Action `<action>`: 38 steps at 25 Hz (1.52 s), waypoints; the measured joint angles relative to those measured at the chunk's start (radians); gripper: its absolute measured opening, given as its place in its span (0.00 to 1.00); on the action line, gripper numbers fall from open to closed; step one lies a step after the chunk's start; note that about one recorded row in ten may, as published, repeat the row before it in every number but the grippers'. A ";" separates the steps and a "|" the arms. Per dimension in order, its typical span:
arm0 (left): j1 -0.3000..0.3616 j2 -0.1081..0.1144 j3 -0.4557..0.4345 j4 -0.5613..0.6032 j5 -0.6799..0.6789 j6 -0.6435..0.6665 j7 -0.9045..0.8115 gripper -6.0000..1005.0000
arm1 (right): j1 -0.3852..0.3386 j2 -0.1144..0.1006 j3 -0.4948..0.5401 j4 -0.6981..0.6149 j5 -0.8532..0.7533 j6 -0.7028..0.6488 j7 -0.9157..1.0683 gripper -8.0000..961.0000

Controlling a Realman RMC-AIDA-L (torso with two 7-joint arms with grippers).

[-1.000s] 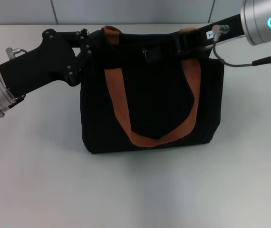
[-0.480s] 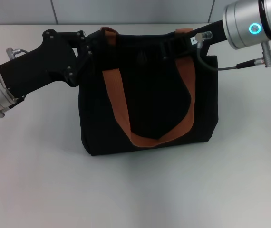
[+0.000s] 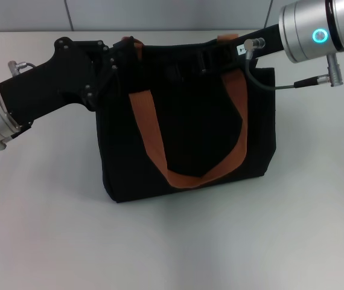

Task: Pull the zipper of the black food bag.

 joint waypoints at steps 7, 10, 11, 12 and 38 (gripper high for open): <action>0.000 0.000 0.000 0.001 -0.001 0.004 0.000 0.03 | 0.003 0.000 -0.005 0.012 0.001 0.014 0.001 0.21; 0.000 0.000 0.000 0.001 -0.001 0.006 0.000 0.03 | 0.001 0.000 -0.006 0.011 -0.002 0.017 0.001 0.17; 0.000 0.000 0.000 0.001 -0.001 0.006 0.000 0.03 | 0.000 0.000 -0.006 0.009 -0.002 0.018 0.001 0.15; 0.000 0.000 -0.001 0.001 -0.001 0.007 0.000 0.03 | -0.001 0.000 -0.006 0.006 -0.003 0.019 0.001 0.14; 0.011 0.001 -0.011 -0.001 -0.002 0.009 -0.001 0.06 | -0.184 0.003 0.042 -0.276 -0.106 0.023 0.123 0.01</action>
